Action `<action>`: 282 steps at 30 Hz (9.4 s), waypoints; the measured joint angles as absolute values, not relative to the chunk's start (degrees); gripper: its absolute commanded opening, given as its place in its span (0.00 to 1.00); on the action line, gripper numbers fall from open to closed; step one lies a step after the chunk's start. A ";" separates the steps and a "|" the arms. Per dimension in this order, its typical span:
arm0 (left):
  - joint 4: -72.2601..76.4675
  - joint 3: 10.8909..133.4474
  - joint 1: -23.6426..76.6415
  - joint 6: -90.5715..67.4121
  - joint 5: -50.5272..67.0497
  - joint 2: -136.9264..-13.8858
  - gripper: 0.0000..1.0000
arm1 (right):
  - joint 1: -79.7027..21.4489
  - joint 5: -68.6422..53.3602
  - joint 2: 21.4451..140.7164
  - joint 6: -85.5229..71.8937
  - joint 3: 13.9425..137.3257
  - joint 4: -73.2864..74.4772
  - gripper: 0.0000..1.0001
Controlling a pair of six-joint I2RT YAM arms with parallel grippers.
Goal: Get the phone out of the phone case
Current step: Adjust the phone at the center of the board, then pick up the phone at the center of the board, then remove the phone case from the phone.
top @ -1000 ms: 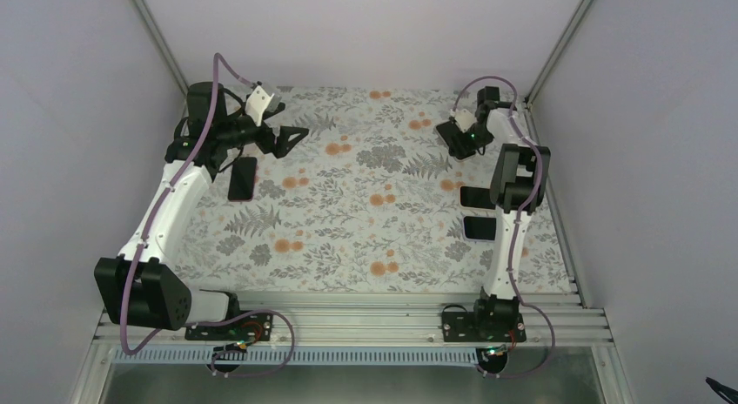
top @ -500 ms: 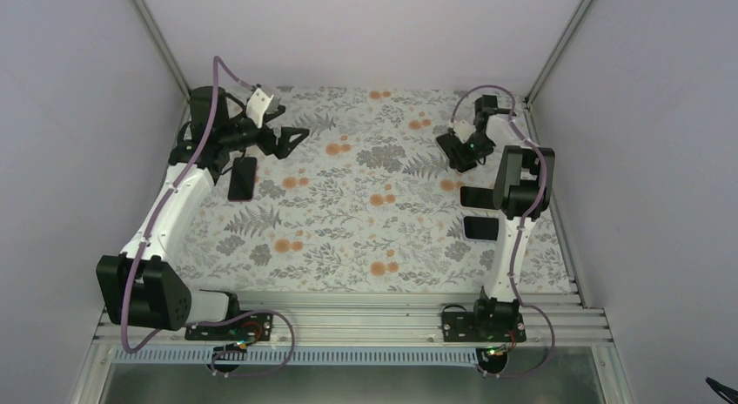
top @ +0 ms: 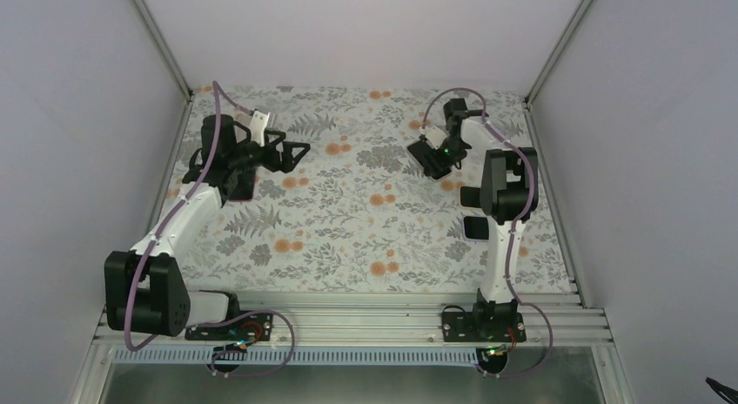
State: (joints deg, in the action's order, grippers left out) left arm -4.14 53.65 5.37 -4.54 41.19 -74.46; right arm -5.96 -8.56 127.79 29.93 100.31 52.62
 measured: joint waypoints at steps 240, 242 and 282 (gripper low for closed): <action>-25.61 66.87 17.15 10.96 67.79 -67.99 0.32 | -27.59 -73.73 92.01 13.93 102.89 47.53 0.04; -25.34 66.46 17.17 11.18 68.82 -67.90 0.32 | -27.59 -74.48 91.98 13.96 102.54 47.55 0.04; -18.50 63.02 17.10 7.18 50.96 -70.02 0.15 | -27.09 -80.36 88.92 12.32 98.98 46.63 0.04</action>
